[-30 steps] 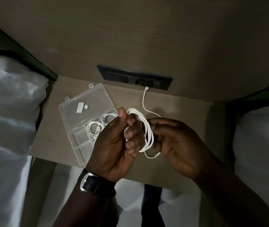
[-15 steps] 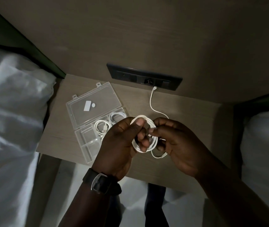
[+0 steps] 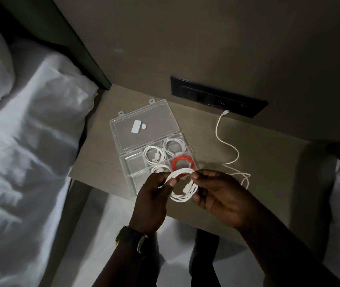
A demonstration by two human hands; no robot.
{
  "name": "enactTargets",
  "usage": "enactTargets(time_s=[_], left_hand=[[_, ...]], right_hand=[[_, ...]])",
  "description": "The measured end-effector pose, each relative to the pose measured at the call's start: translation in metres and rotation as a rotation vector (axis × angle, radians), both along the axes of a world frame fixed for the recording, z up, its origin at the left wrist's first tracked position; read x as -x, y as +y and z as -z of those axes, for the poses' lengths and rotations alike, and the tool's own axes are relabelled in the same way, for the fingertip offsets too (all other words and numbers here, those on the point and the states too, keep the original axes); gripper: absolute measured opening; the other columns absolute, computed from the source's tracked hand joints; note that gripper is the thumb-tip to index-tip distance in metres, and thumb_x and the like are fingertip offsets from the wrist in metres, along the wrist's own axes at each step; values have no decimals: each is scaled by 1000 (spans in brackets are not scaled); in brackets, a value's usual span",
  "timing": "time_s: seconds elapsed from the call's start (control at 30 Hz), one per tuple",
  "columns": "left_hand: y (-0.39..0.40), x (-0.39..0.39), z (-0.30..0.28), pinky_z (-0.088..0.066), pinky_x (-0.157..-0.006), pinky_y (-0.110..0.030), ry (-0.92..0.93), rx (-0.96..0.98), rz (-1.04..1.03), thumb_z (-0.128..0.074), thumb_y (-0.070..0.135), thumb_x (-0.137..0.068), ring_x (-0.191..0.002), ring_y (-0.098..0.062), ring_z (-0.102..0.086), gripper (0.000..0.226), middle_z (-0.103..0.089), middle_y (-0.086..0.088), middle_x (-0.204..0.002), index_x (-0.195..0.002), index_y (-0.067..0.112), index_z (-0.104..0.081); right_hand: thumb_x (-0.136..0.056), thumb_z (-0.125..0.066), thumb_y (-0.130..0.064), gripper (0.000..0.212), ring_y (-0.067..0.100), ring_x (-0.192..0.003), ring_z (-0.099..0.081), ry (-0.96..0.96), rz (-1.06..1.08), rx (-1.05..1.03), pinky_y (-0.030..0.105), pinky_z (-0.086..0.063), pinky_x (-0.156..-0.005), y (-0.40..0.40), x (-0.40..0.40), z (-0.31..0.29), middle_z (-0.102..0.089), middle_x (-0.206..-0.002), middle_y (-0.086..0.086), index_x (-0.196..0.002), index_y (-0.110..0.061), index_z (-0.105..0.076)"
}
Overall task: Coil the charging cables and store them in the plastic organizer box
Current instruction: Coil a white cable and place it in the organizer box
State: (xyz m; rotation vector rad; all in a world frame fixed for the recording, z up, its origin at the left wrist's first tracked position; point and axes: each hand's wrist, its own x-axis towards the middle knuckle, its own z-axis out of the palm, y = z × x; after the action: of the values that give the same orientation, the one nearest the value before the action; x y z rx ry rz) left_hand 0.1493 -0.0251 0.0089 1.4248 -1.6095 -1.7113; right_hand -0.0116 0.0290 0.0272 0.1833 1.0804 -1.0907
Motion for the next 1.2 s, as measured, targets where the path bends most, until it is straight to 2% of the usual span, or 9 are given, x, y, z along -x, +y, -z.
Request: enactTargets(time_s=[0.1, 0.2, 0.4, 0.57, 0.67, 0.73, 0.83, 1.0, 1.2], left_hand=[[-4, -25, 28, -47, -75, -26, -182, 44, -122, -72, 16, -87, -83, -16, -61, 14, -61, -5, -90, -79, 27, -70], [-20, -43, 48, -51, -80, -43, -261, -70, -193, -74, 24, -85, -86, -24, -68, 12, -71, -10, -88, -75, 29, -72], [-52, -61, 80, -54, -86, -41, -441, -67, -280, -71, 31, -86, -93, -25, -70, 17, -76, -8, -96, -97, 20, -79], [-58, -70, 92, -55, -76, -35, -474, 11, -317, -74, 27, -82, -81, -24, -70, 7, -76, -4, -85, -88, 23, -75], [-56, -75, 95, -55, -70, -39, -524, 58, -307, -75, 20, -80, -73, -28, -69, 11, -73, -4, -78, -85, 20, -65], [-54, -79, 97, -54, -72, -41, -547, 107, -260, -72, 16, -81, -79, -30, -68, 8, -73, -6, -83, -86, 19, -67], [-49, -86, 102, -52, -77, -39, -588, 205, -187, -69, 15, -85, -88, -32, -65, 7, -70, -11, -94, -90, 13, -73], [-50, -91, 105, -46, -71, -33, -623, 205, -211, -72, 13, -82, -85, -32, -62, 3, -61, -10, -96, -85, 12, -71], [-50, -95, 110, -45, -65, -38, -592, 215, -196, -70, 13, -80, -77, -31, -58, 18, -63, -5, -82, -87, 14, -53]], right_hand=[[-93, -55, 3, 18, 6, -49, -60, 57, 34, -72, 19, -51, -49, -7, -35, 24, -67, -61, 0, -83, -7, -67], [-94, -56, 2, 17, 7, -54, -61, 166, 22, -98, 22, -50, -56, -23, -64, 47, -66, -68, 1, -84, -8, -64], [-94, -57, -1, 23, 15, -67, -58, 487, -45, -121, 28, -52, -56, -65, -106, 91, -58, -76, 4, -75, -15, -56], [-87, -62, -6, 27, 32, -73, -68, 895, -247, -132, 54, -61, -69, -80, -121, 112, -64, -81, 15, -65, -21, -56], [-86, -64, -7, 7, 43, -89, -68, 1026, -381, -101, 57, -57, -76, -80, -122, 121, -67, -95, 26, -79, -9, -65], [-85, -66, -9, 8, 40, -90, -67, 1121, -464, -69, 54, -55, -79, -80, -124, 122, -70, -90, 23, -81, -2, -66], [-82, -69, -12, 8, 33, -85, -66, 1344, -561, 3, 33, -47, -72, -80, -127, 116, -71, -83, 15, -77, -8, -65], [-81, -69, -9, 25, 26, -81, -61, 1450, -703, 124, 37, -48, -71, -81, -132, 111, -65, -85, 6, -83, -21, -47], [-91, -59, -14, 11, 31, -92, -66, 1520, -942, 199, 37, -50, -80, -84, -132, 116, -64, -99, 11, -86, -9, -66]])
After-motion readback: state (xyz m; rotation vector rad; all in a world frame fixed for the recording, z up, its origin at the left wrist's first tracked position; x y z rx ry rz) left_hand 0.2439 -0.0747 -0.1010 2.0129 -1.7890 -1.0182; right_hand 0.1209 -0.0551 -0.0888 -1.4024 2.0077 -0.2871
